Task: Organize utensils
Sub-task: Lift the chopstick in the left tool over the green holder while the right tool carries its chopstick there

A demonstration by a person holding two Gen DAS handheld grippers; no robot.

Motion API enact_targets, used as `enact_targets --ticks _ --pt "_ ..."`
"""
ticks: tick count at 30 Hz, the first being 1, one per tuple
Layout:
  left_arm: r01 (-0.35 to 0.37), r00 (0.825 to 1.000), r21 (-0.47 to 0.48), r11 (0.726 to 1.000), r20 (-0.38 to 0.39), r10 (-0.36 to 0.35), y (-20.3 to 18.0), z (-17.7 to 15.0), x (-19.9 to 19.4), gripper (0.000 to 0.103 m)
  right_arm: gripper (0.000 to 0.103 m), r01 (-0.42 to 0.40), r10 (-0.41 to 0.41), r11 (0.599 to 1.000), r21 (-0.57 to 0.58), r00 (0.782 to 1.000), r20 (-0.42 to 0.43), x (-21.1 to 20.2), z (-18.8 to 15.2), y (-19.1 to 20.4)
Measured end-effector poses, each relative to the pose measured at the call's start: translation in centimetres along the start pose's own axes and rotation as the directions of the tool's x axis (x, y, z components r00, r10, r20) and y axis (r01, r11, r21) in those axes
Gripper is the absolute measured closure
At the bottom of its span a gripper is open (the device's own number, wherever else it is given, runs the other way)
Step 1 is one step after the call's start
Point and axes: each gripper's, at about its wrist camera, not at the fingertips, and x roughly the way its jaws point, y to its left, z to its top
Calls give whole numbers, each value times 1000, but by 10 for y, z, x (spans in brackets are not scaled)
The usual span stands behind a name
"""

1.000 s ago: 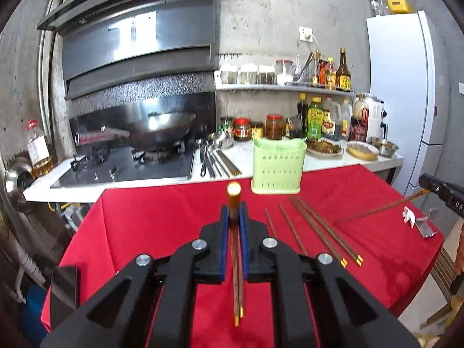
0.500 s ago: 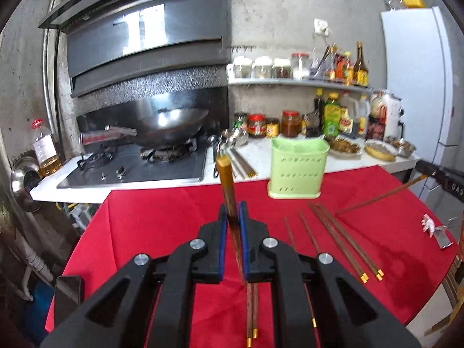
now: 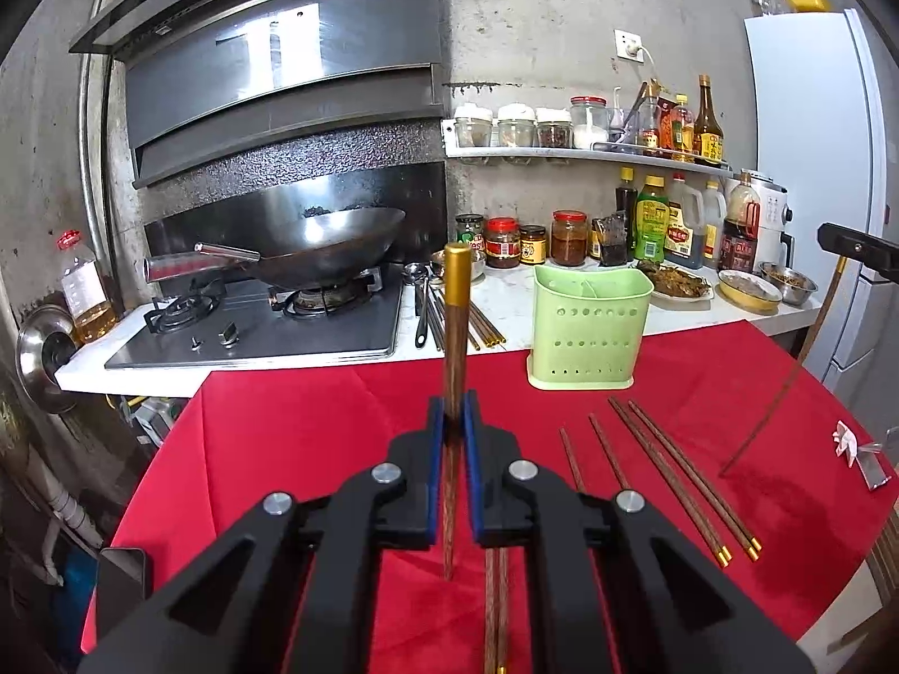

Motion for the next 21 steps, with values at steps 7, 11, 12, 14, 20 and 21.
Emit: enact_targets --ticks 7,11,12,14,20,21 --pt "7 995 -17 1000 -98 -9 6 -17 24 96 96 14 -15 1000 -12 998 -62 28 -25 3" --pt "25 997 -19 999 -76 -27 3 -17 21 96 96 24 -25 999 -27 999 -37 25 -37 7" --pt "31 998 -17 999 -57 -32 2 -14 18 96 96 25 -26 999 -28 999 -24 23 -36 7" --pt "40 999 -13 999 -25 -41 -2 -6 15 96 96 17 -17 1000 -21 1000 -7 20 -32 4" --pt "108 992 -24 994 71 -106 -16 32 23 96 96 -11 11 1000 17 999 44 28 -14 -8" --pt "131 988 -27 991 83 -129 -19 43 28 96 96 -20 19 1000 19 998 59 30 -8 -9"
